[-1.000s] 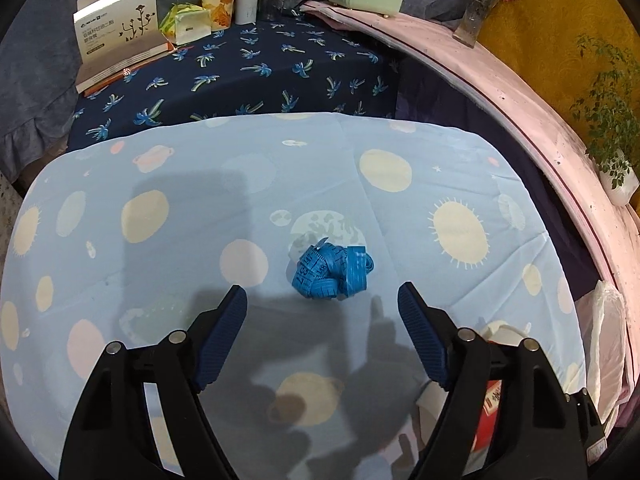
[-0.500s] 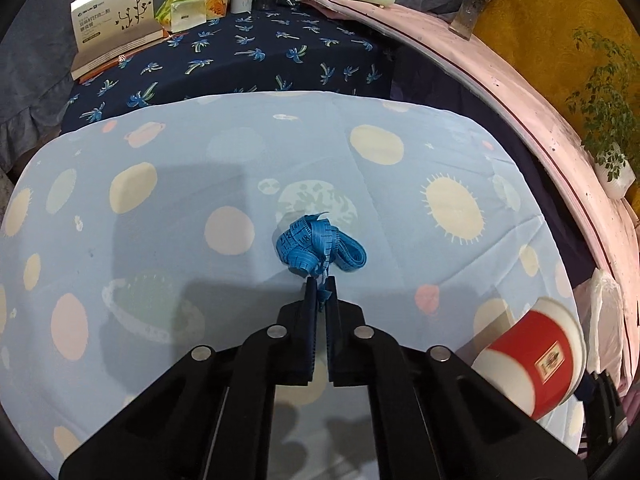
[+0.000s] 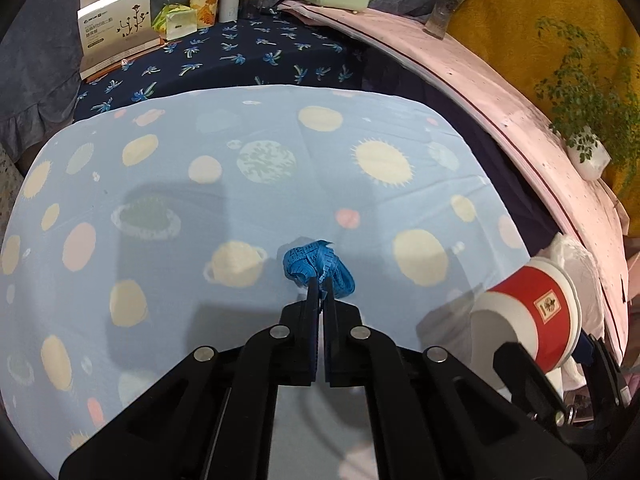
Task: Collect trash
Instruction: 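Carry the paper cup and blue item with both tools over the white bin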
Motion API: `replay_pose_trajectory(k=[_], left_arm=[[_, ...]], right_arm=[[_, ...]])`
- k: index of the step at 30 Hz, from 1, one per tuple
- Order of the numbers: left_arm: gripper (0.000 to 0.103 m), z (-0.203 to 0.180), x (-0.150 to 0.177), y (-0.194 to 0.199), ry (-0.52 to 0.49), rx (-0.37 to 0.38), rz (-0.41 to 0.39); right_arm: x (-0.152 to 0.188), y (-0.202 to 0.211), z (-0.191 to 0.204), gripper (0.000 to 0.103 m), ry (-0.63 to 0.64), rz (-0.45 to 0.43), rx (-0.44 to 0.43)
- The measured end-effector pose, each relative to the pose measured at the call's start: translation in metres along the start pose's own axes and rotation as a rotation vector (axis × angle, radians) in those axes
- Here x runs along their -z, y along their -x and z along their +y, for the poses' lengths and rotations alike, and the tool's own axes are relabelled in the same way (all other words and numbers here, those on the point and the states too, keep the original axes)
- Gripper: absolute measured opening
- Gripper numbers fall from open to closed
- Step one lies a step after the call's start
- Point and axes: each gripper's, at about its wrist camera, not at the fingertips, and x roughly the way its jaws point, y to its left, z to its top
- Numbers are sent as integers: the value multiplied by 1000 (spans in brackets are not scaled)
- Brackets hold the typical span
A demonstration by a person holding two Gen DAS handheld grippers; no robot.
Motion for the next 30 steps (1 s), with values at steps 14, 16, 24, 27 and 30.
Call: replay_pose_trajectory(k=[14, 16, 24, 27, 30], left_arm=[[1, -81, 44, 46, -102, 62, -20], [1, -95, 48, 50, -125, 73, -23], [0, -147, 57, 66, -202, 123, -39], [0, -166, 59, 69, -231, 136, -42], [0, -185, 60, 72, -260, 152, -47]], right_arm=[[18, 72, -57, 83, -83, -92, 48], [20, 81, -66, 83, -99, -106, 53], [19, 112, -106, 83, -154, -168, 100], [18, 122, -122, 83, -176, -190, 116], [18, 132, -137, 83, -193, -212, 138]])
